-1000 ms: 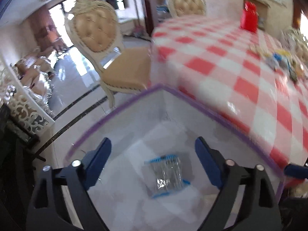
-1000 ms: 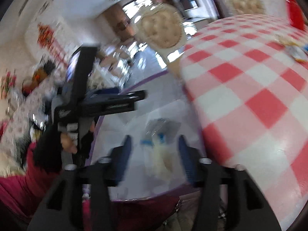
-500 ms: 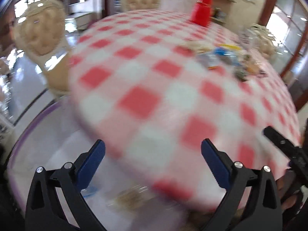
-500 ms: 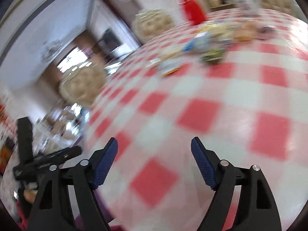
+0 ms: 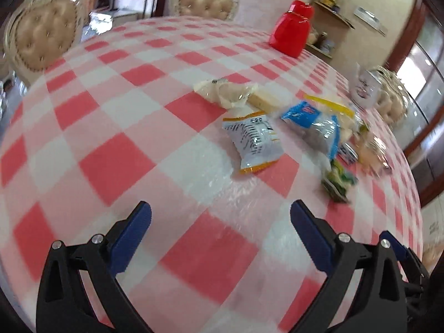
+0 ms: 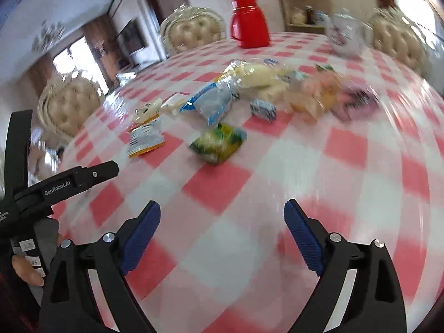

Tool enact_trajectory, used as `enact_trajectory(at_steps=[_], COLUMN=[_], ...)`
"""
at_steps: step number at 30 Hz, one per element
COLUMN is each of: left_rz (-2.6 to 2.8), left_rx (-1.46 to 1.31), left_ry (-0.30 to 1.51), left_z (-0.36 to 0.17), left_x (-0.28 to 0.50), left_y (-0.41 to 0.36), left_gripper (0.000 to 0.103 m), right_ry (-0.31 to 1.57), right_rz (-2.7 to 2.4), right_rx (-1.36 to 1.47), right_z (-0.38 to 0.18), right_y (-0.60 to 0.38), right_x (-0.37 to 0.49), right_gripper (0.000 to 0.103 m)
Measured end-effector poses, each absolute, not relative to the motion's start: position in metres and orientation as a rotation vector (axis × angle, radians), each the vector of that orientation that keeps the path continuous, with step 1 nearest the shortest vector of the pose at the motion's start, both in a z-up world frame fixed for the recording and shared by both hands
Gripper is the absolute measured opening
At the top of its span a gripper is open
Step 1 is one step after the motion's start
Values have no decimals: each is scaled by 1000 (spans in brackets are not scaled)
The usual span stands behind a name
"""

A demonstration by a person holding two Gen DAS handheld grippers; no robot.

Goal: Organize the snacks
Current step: 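Grasp the green garlic-bread packet with the right tool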

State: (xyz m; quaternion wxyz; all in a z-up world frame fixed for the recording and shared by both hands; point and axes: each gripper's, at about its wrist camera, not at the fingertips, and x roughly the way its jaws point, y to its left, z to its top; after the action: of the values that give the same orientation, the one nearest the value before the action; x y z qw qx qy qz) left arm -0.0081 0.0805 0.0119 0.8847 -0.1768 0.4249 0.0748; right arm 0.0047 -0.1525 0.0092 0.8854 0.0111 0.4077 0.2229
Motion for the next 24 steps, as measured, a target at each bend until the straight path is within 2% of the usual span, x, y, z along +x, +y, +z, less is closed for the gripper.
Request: enact_trajectory(at_steps=[10, 15, 16, 18, 24], left_rz=[153, 156, 155, 153, 155], left_rx=[-441, -436, -440, -442, -436], left_ry=[806, 806, 804, 802, 808], left_z=[12, 12, 12, 12, 11], left_x=[-3, -2, -2, -2, -1], left_y=[82, 81, 81, 81, 81], left_gripper=[101, 101, 101, 101, 101], right_ry=[901, 906, 895, 859, 788], right_rz=[638, 679, 681, 701, 630], right_rx=[-184, -301, -317, -317, -247], right_z=[0, -3, -3, 1, 14], right_y=[-114, -94, -93, -95, -117], right_x=[87, 91, 87, 77, 38], right_gripper=[88, 88, 84, 49, 46])
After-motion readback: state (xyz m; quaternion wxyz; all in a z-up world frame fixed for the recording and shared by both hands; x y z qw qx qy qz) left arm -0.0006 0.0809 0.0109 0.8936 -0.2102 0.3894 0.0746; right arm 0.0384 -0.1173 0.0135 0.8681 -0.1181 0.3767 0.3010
